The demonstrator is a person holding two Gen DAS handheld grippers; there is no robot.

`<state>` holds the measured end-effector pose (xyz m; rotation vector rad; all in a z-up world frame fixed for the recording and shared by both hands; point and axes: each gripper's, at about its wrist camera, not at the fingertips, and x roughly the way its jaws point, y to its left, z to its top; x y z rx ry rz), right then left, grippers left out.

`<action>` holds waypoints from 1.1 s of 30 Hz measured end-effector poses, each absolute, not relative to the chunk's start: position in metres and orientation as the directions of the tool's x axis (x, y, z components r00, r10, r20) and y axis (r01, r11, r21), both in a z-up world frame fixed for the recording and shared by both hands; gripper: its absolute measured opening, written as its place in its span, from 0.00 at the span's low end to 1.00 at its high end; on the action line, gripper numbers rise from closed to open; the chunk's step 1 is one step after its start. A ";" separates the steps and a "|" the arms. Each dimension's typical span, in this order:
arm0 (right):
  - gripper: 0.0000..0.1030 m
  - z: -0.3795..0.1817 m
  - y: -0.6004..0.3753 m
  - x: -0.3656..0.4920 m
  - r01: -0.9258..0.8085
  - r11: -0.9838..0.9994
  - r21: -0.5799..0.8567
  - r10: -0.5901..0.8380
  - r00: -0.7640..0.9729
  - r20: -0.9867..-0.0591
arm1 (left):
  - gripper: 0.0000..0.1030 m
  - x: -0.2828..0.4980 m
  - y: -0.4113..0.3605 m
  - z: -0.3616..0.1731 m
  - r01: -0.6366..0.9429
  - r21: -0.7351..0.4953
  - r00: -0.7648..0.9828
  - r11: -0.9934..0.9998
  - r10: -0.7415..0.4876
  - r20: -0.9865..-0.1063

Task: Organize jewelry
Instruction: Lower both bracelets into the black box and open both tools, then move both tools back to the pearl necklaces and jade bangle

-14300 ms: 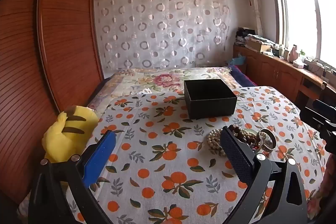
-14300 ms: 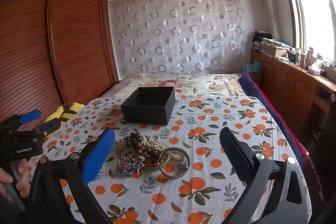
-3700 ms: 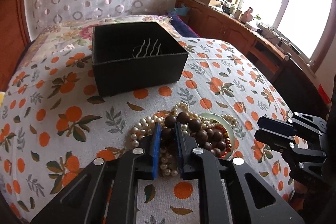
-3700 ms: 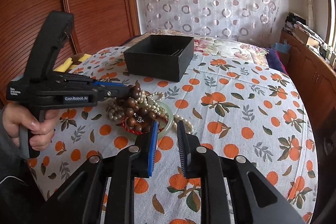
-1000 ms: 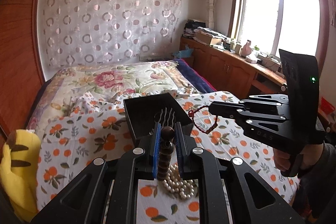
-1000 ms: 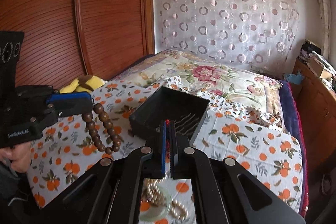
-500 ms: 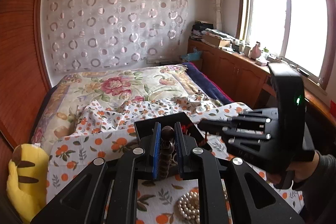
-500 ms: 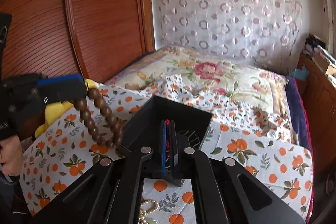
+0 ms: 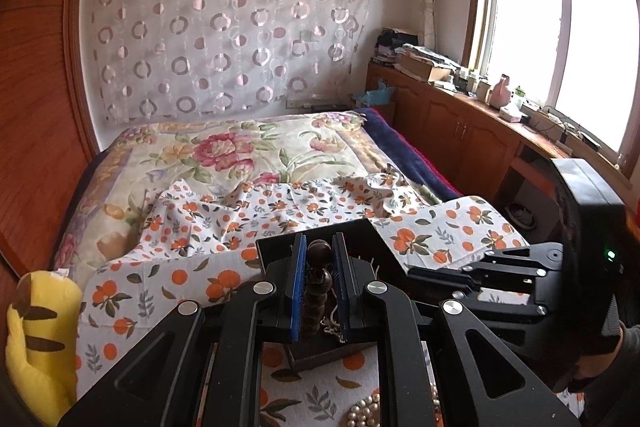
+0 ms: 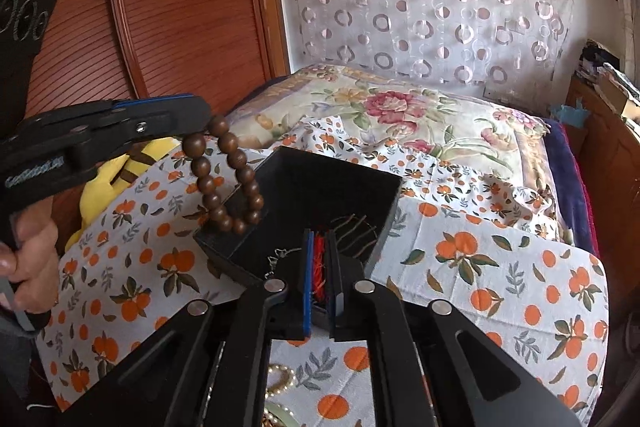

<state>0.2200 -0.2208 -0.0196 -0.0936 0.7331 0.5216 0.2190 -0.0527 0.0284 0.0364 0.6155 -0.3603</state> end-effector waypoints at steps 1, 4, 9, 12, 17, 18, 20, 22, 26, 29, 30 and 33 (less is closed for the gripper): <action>0.15 -0.019 -0.222 0.219 -0.485 0.869 0.098 0.422 0.623 -0.659 | 0.12 0.221 -0.054 0.028 0.341 -0.069 0.756 0.938 -0.317 -0.573; 0.18 -0.017 -0.226 0.217 -0.482 0.870 0.100 0.422 0.627 -0.655 | 0.12 0.221 -0.056 0.028 0.339 -0.064 0.758 0.939 -0.312 -0.572; 0.18 -0.013 -0.232 0.212 -0.481 0.869 0.110 0.432 0.634 -0.641 | 0.12 0.222 -0.058 0.029 0.343 -0.063 0.754 0.937 -0.314 -0.577; 0.18 -0.013 -0.234 0.205 -0.485 0.867 0.112 0.437 0.636 -0.636 | 0.12 0.218 -0.060 0.031 0.358 -0.049 0.760 0.932 -0.321 -0.564; 0.18 -0.015 -0.234 0.191 -0.491 0.866 0.098 0.432 0.636 -0.639 | 0.12 0.207 -0.057 0.027 0.365 -0.032 0.762 0.930 -0.319 -0.563; 0.18 -0.015 -0.234 0.187 -0.492 0.865 0.093 0.431 0.636 -0.640 | 0.12 0.203 -0.055 0.026 0.365 -0.031 0.763 0.931 -0.318 -0.563; 0.18 -0.015 -0.235 0.177 -0.500 0.862 0.084 0.431 0.637 -0.639 | 0.13 0.194 -0.051 0.023 0.371 -0.039 0.760 0.928 -0.327 -0.561; 0.18 -0.015 -0.236 0.166 -0.508 0.858 0.078 0.434 0.635 -0.639 | 0.13 0.183 -0.047 0.019 0.374 -0.036 0.757 0.927 -0.328 -0.565; 0.18 -0.019 -0.241 0.145 -0.518 0.853 0.070 0.436 0.632 -0.640 | 0.14 0.163 -0.043 0.009 0.389 -0.038 0.744 0.920 -0.338 -0.577; 0.18 -0.028 -0.243 0.133 -0.519 0.852 0.074 0.435 0.621 -0.652 | 0.14 0.148 -0.040 -0.002 0.399 -0.035 0.732 0.916 -0.341 -0.590; 0.18 -0.032 -0.243 0.129 -0.517 0.853 0.070 0.428 0.617 -0.661 | 0.16 0.144 -0.039 -0.006 0.402 -0.038 0.725 0.915 -0.344 -0.596; 0.18 -0.045 -0.244 0.120 -0.518 0.854 0.056 0.409 0.600 -0.688 | 0.19 0.136 -0.042 -0.014 0.412 -0.037 0.711 0.910 -0.347 -0.611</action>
